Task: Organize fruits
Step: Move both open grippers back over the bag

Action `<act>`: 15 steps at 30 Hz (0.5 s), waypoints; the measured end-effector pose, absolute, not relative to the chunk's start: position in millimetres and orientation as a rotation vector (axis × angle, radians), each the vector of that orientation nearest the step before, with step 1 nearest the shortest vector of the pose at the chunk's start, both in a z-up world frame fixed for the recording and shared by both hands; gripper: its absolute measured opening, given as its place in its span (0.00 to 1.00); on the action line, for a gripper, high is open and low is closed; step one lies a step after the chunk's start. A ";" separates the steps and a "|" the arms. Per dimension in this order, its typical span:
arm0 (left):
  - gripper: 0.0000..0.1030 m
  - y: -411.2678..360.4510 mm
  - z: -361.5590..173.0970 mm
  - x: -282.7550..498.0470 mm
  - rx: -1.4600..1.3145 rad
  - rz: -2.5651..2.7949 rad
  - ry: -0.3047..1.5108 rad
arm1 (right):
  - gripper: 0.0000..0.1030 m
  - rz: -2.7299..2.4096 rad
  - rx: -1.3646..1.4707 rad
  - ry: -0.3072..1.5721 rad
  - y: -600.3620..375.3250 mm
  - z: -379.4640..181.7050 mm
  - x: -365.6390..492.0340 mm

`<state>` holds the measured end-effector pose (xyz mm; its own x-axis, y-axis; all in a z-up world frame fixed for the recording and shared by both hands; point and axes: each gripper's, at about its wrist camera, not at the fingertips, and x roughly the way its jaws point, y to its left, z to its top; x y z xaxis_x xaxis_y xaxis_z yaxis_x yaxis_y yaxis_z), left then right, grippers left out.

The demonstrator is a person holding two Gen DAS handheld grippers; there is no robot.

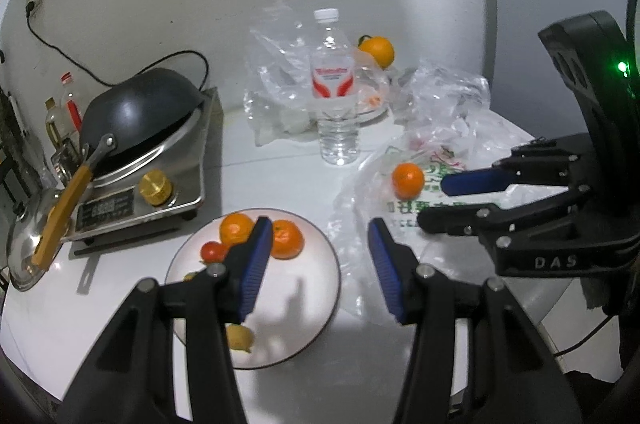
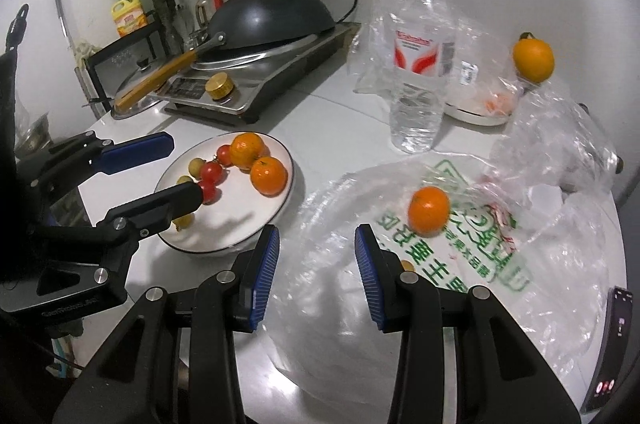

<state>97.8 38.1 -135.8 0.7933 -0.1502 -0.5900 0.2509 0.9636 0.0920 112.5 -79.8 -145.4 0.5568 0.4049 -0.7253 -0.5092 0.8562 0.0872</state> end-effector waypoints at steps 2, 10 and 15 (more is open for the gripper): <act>0.49 32.9 -135.6 98.0 0.174 -0.222 0.620 | 0.40 0.534 -0.131 0.820 -87.0 -146.1 112.9; 0.49 10.1 -137.9 102.5 0.189 -0.244 0.630 | 0.40 0.511 -0.107 0.830 -113.2 -153.1 115.1; 0.49 1.2 -143.0 107.6 0.185 -0.262 0.636 | 0.40 0.483 -0.102 0.856 -127.6 -163.8 119.2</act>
<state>107.6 1.2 -143.0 0.7730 -0.1839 -0.6072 0.2970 0.9506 0.0902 119.2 -127.6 -163.8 0.5547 0.3679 -0.7463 -0.4487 0.8876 0.1040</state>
